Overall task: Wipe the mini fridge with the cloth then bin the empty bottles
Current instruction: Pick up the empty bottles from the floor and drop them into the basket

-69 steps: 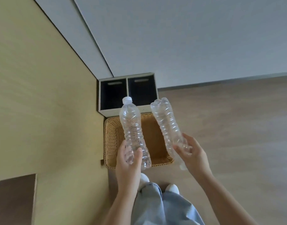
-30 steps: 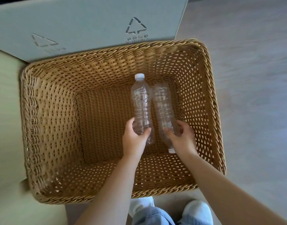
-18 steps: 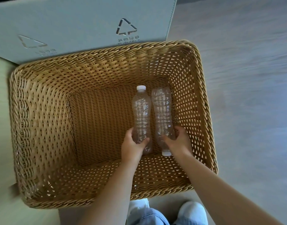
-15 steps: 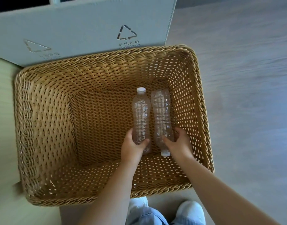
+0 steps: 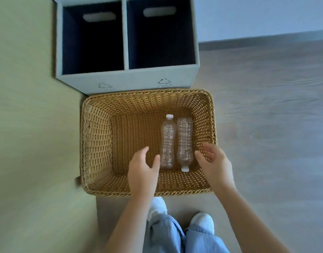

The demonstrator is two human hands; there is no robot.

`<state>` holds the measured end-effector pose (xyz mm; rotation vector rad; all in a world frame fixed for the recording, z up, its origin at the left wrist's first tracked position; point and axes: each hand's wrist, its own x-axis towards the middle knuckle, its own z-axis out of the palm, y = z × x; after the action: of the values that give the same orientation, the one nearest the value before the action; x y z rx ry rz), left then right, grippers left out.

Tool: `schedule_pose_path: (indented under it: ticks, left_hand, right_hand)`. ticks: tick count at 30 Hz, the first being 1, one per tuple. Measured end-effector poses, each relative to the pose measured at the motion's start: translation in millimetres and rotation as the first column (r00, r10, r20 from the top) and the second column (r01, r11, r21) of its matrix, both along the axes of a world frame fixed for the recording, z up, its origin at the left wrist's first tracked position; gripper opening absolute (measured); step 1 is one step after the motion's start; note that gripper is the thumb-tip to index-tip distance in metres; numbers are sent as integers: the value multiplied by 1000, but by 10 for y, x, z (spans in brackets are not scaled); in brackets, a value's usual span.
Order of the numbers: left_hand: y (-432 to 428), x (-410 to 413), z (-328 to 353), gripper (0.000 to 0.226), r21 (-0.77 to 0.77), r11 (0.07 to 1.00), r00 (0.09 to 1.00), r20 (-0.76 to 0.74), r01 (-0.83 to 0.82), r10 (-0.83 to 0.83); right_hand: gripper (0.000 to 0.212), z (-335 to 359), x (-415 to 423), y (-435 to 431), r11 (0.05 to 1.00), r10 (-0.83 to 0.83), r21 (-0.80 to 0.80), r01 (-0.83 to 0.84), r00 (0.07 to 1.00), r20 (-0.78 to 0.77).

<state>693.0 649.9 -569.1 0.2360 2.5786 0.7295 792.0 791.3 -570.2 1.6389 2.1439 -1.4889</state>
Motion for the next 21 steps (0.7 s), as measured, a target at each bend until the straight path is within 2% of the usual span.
schedule_pose_path:
  ticks: [4,11,17,21]
  left_hand:
    - [-17,-52,742,39,37,999,993,-109,-28,32]
    - [67,-121,1986,33,67,993,961,-266,100,-79]
    - [167,-87,2971,31,80,964,893,-401,255,-203]
    - [189,2,3551,29,76,946,844,-479,314,-242]
  right_hand:
    - [33,730,-71,46,993,43,114,-34,996,-76]
    - [21,2011,-148,43,934,195,330,-135,968,-159]
    - [21,3014,-41,102,835,308,516,-192,940,-148]
    - [22,3603,60,108,764,323,621,-174,937,-135]
